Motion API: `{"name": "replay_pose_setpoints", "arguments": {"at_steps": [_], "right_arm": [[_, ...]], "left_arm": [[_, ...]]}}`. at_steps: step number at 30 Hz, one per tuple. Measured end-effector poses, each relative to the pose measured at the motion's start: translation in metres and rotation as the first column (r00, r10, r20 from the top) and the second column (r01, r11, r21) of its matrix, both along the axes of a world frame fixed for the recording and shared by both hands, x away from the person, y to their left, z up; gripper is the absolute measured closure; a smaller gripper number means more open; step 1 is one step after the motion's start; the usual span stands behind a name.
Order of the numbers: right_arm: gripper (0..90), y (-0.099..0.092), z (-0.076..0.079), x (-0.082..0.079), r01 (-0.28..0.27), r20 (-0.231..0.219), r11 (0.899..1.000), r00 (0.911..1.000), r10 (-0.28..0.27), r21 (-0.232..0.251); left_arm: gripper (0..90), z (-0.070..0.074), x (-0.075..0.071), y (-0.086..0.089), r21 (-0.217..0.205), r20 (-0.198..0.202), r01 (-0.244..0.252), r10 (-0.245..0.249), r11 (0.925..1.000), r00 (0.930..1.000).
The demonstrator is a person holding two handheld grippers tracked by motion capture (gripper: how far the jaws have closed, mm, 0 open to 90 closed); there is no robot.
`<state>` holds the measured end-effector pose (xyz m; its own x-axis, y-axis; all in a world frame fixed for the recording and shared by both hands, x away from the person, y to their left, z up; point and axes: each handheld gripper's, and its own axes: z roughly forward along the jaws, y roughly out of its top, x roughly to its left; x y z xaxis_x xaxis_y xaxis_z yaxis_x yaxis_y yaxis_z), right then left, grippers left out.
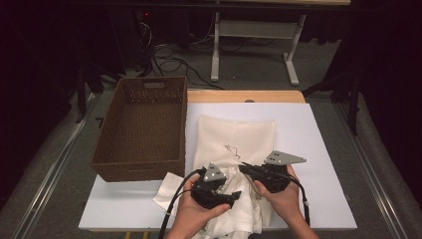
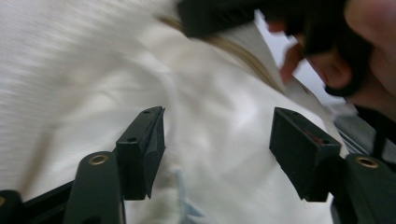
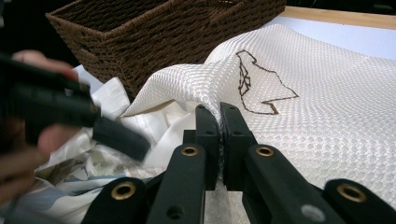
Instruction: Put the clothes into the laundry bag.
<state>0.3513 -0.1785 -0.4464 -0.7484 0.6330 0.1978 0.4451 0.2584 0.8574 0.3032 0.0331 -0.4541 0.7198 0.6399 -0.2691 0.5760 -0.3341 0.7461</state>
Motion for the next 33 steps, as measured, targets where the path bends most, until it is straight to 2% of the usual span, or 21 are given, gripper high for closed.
{"name": "replay_pose_setpoints", "arguments": {"at_steps": [4,6,7,11,13,15,19,22,24,25,27,28,29,31,33], "right_arm": [[88.5,0.0,0.0,0.0,0.0,-0.002,1.0,1.0,0.0,-0.006],[88.5,0.0,0.0,0.0,0.0,-0.003,1.0,1.0,0.0,-0.004],[88.5,0.0,-0.001,0.0,0.0,-0.004,1.0,1.0,0.0,-0.005],[88.5,0.0,-0.001,-0.001,-0.004,-0.003,1.0,1.0,0.004,-0.007],[88.5,0.0,-0.001,-0.001,-0.006,-0.004,1.0,1.0,0.006,-0.006],[88.5,0.001,-0.001,-0.001,-0.009,-0.002,1.0,1.0,0.009,-0.008],[88.5,0.002,0.0,-0.003,-0.017,0.001,1.0,0.9999,0.017,-0.006],[88.5,0.003,0.001,-0.004,-0.022,0.004,1.0,0.9998,0.022,-0.002],[88.5,0.003,0.002,-0.004,-0.026,0.007,1.0,0.9996,0.026,0.001],[88.5,0.003,0.002,-0.004,-0.026,0.007,1.0,0.9996,0.026,0.005],[88.5,0.003,0.003,-0.005,-0.025,0.006,1.0,0.9997,0.025,0.009],[88.5,0.003,0.003,-0.005,-0.028,0.008,1.0,0.9996,0.027,0.011],[88.5,0.003,0.003,-0.005,-0.028,0.01,1.0,0.9996,0.028,0.013],[88.5,0.003,0.003,-0.005,-0.026,0.006,1.0,0.9997,0.025,0.009],[88.5,0.003,0.002,-0.004,-0.022,0.003,1.0,0.9998,0.022,0.003]], "left_arm": [[29.2,-0.007,-0.006,-0.017,0.051,-0.009,0.08,-0.079,0.9955,0.9968],[27.7,-0.013,-0.006,-0.025,0.101,-0.011,0.083,-0.082,0.9914,0.9966],[28.2,-0.017,-0.005,-0.027,0.131,-0.003,0.062,-0.062,0.9894,0.9981],[60.1,-0.021,-0.001,-0.027,0.151,-0.004,0.013,-0.013,0.9884,0.9999],[70.9,-0.02,0.0,-0.025,0.149,0.004,-0.002,0.002,0.9889,1.0],[76.7,-0.018,0.001,-0.024,0.138,0.012,-0.024,0.023,0.9902,0.9997],[78.8,-0.011,0.005,-0.019,0.093,0.03,-0.089,0.086,0.9917,0.9958],[79.0,-0.006,0.009,-0.016,0.058,0.051,-0.156,0.153,0.986,0.9869],[79.0,-0.003,0.014,-0.014,0.03,0.063,-0.208,0.205,0.9777,0.9767],[79.0,-0.003,0.016,-0.013,0.014,0.065,-0.235,0.233,0.972,0.9702],[78.9,-0.004,0.021,-0.013,-0.008,0.081,-0.294,0.293,0.9559,0.9526],[78.8,-0.006,0.024,-0.013,-0.005,0.096,-0.312,0.311,0.95,0.9455],[78.4,-0.009,0.028,-0.015,0.001,0.094,-0.324,0.322,0.9461,0.9419],[76.8,-0.017,0.036,-0.018,0.01,0.042,-0.288,0.287,0.9576,0.9569],[72.1,-0.018,0.036,-0.02,0.009,0.043,-0.264,0.263,0.9645,0.9637]]}}
